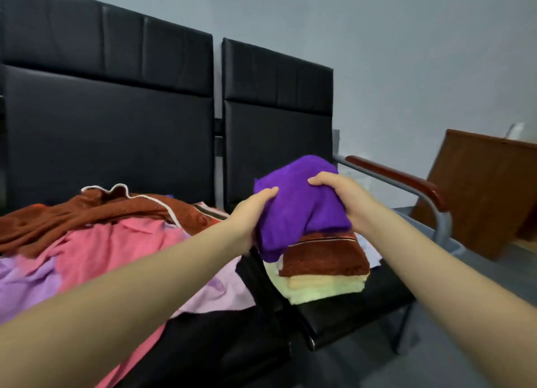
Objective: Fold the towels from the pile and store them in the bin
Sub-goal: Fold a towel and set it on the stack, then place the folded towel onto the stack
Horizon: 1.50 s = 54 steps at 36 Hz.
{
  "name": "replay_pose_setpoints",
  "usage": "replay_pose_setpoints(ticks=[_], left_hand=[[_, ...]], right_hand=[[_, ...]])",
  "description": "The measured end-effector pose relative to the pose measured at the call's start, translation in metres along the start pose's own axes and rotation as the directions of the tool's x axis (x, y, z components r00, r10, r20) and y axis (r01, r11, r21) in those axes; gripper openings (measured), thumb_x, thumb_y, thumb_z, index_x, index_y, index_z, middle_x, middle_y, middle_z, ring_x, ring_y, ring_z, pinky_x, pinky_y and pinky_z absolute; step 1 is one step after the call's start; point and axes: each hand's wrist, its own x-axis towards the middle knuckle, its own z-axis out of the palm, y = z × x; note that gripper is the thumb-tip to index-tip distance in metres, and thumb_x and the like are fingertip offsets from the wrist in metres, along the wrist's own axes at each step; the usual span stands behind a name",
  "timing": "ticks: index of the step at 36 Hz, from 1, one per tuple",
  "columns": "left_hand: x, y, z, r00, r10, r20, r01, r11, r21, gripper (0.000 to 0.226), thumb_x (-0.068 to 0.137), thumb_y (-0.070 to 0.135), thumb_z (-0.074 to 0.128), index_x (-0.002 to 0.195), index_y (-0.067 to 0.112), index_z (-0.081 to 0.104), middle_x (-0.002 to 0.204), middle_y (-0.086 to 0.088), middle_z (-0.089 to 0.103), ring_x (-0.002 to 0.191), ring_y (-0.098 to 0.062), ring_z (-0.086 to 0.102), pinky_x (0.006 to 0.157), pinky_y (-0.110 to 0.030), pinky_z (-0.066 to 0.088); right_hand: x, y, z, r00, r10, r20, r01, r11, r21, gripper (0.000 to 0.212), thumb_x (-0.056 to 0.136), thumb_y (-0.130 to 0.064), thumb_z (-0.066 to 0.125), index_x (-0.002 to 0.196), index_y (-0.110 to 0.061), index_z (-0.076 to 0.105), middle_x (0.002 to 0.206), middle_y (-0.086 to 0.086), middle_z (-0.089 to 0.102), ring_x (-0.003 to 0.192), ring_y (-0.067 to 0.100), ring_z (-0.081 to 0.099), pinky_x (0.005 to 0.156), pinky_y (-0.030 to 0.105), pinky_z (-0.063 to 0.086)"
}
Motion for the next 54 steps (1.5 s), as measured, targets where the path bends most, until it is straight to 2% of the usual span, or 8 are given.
replay_pose_setpoints(ticks=[6,10,15,24,29,35,46,54], left_hand=[[0.042,-0.035,0.032,0.990,0.053,-0.133,0.039,0.794,0.606,0.074,0.075,0.036,0.071,0.137,0.016,0.036,0.126,-0.007,0.051,0.117,-0.027,0.052,0.088,-0.032,0.047],[0.050,-0.051,0.041,0.983,0.095,-0.158,0.075,0.580,0.811,0.073,0.085,0.041,0.064,0.145,0.019,0.028,0.144,-0.016,0.031,0.134,-0.034,0.032,0.107,-0.035,0.032],[0.061,-0.050,0.040,0.980,0.166,-0.106,-0.024,0.635,0.772,0.071,0.088,0.045,0.062,0.147,0.024,0.028,0.147,-0.014,0.026,0.137,-0.032,0.026,0.108,-0.035,0.030],[0.086,-0.068,0.036,0.973,0.127,-0.192,-0.007,0.851,0.525,0.056,0.091,0.051,0.055,0.141,0.027,0.042,0.140,-0.011,0.035,0.127,-0.029,0.043,0.109,-0.037,0.037],[0.095,-0.082,0.036,0.959,0.168,-0.227,-0.025,0.851,0.525,0.052,0.092,0.050,0.054,0.137,0.027,0.045,0.136,-0.010,0.035,0.128,-0.030,0.041,0.109,-0.033,0.032],[0.099,-0.091,0.038,0.946,0.227,-0.233,-0.053,0.813,0.579,0.050,0.093,0.050,0.053,0.137,0.030,0.043,0.137,-0.006,0.035,0.129,-0.027,0.037,0.100,-0.030,0.031],[0.100,-0.087,0.032,0.958,0.199,-0.207,-0.026,0.778,0.627,0.050,0.095,0.049,0.050,0.139,0.027,0.042,0.139,-0.010,0.035,0.132,-0.029,0.035,0.105,-0.032,0.030],[0.100,-0.076,0.038,0.966,0.167,-0.197,0.027,0.693,0.720,0.053,0.097,0.047,0.046,0.143,0.022,0.038,0.143,-0.016,0.032,0.134,-0.034,0.030,0.107,-0.035,0.030]], right_hand=[[0.037,0.040,-0.088,0.980,0.017,-0.198,-0.153,0.699,-0.699,0.023,0.084,-0.030,0.074,0.092,-0.011,0.063,0.096,0.009,0.069,0.083,0.020,0.066,0.065,0.030,0.054],[0.042,0.056,-0.116,0.976,0.077,-0.204,-0.208,0.614,-0.762,0.033,0.088,-0.044,0.067,0.080,-0.013,0.057,0.084,0.004,0.063,0.073,0.013,0.059,0.055,0.024,0.045],[0.072,0.056,-0.131,0.972,0.055,-0.227,-0.197,0.716,-0.670,0.056,0.088,-0.049,0.066,0.108,0.004,0.064,0.108,0.015,0.067,0.092,0.023,0.063,0.070,0.033,0.053],[0.151,0.051,-0.103,0.967,-0.080,-0.241,-0.116,0.705,-0.699,0.037,0.093,-0.038,0.059,0.067,-0.012,0.054,0.080,0.013,0.062,0.077,0.027,0.060,0.072,0.035,0.046],[0.191,0.096,-0.119,0.918,-0.040,-0.396,-0.314,0.539,-0.782,0.071,0.085,-0.055,0.059,0.141,-0.013,0.046,0.143,0.017,0.047,0.130,0.036,0.044,0.105,0.043,0.037],[0.199,0.112,-0.126,0.963,0.033,-0.267,-0.265,0.291,-0.919,0.053,0.098,-0.056,0.034,0.144,-0.031,0.038,0.148,0.007,0.040,0.134,0.033,0.036,0.108,0.043,0.030],[0.196,0.094,-0.158,0.871,-0.075,-0.485,-0.145,0.905,-0.401,0.034,0.093,-0.038,0.062,0.078,-0.008,0.060,0.064,0.013,0.052,0.055,0.021,0.043,0.055,0.030,0.037],[0.180,0.010,-0.187,0.808,-0.086,-0.583,0.092,0.996,-0.019,0.020,0.093,-0.033,0.064,0.087,-0.015,0.058,0.084,0.006,0.057,0.056,0.011,0.049,0.041,0.020,0.036]])
